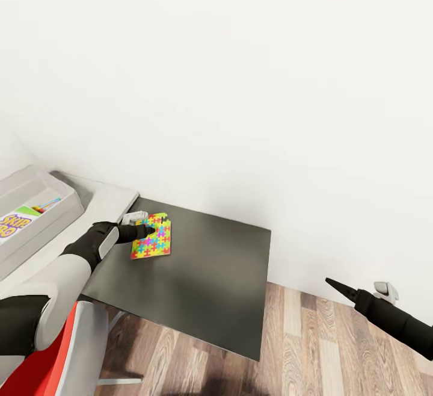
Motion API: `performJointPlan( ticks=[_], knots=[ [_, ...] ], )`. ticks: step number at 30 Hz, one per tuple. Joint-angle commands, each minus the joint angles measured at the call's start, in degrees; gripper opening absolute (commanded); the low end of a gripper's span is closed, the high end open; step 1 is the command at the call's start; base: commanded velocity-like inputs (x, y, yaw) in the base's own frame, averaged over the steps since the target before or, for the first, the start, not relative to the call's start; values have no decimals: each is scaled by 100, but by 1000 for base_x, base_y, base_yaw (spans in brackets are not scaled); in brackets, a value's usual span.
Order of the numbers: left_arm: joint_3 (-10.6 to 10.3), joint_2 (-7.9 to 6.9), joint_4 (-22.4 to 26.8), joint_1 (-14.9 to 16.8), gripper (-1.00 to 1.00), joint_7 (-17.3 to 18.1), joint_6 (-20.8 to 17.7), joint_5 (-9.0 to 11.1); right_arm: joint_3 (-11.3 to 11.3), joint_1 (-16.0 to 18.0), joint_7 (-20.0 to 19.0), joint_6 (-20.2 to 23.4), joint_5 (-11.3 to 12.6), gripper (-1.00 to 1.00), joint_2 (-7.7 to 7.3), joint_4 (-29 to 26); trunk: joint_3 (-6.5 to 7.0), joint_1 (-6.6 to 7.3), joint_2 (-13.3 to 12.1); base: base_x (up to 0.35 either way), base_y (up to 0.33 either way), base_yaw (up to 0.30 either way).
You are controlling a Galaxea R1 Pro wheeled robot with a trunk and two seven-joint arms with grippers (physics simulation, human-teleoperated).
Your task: Put all the toys in the child's room - the three board games (two on the bed and one on the table), the two jigsaw puzzles on the table, and the tennis ball on the table - inside the toy box on the table in the child's room.
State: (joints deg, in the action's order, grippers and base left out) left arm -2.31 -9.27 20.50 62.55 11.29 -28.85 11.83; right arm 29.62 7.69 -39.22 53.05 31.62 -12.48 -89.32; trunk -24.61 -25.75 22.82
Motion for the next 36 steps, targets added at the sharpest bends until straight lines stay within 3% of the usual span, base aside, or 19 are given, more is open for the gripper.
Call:
performJointPlan(
  ticks=[1,26,36],
  knots=[
    [-24,-5,7,3,100,-3,-32,47,8,5,-26,30,-9,100,0,-3,-9,-3,10,0,0,0],
    [-45,17,7,3,100,-1,-31,39,8,5,-45,30,-7,100,0,-2,-9,-3,10,0,-79,-2],
    [-51,22,14,3,100,5,-33,38,8,5,-67,38,-7,100,-14,1,-9,-3,10,-62,-30,-232]
  ],
)
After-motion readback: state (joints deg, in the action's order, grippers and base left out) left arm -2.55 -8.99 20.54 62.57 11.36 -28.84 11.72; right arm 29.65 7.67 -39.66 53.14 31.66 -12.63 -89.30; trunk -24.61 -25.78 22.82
